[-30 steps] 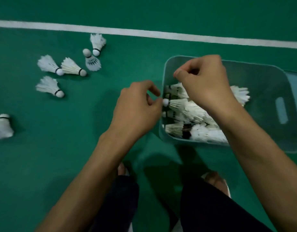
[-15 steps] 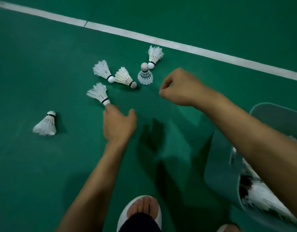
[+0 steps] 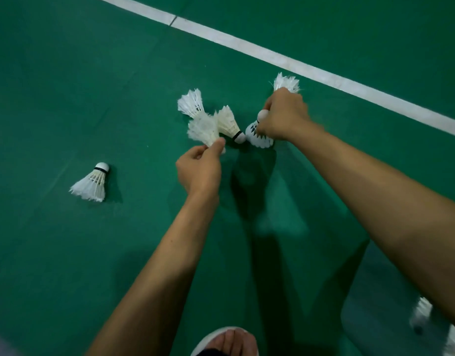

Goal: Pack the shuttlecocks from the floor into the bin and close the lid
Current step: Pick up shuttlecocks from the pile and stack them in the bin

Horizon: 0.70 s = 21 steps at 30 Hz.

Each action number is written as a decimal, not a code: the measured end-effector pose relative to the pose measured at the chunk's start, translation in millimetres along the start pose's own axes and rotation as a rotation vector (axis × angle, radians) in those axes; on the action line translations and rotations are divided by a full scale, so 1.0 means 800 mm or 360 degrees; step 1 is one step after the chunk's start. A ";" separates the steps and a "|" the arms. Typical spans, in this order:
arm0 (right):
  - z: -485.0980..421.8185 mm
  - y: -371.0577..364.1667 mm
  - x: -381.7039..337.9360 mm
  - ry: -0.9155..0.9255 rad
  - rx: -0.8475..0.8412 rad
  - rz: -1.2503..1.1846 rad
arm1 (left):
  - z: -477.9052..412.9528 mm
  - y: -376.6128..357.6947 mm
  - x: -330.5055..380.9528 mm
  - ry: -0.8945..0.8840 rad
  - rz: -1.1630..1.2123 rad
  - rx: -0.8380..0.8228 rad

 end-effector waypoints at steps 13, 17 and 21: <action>0.120 0.203 0.056 -0.0012 0.0437 -0.0594 | 0.038 -0.121 0.051 -0.0118 -0.0283 -0.0026; 0.183 0.248 0.099 -0.0137 0.0544 -0.0745 | 0.145 -0.116 0.076 -0.0692 -0.0330 -0.0235; 0.263 0.286 0.146 -0.0249 0.0739 -0.0666 | 0.261 -0.094 0.095 -0.1164 -0.0480 -0.0378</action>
Point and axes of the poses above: each hand's wrist, its own z-axis away from the middle knuckle, its own y-axis out of the back of the hand, x = y × z, the point moved 7 cm from there along -z, towards the middle knuckle, and after that the axes turned 7 degrees about -z, right-handed, at the moved point
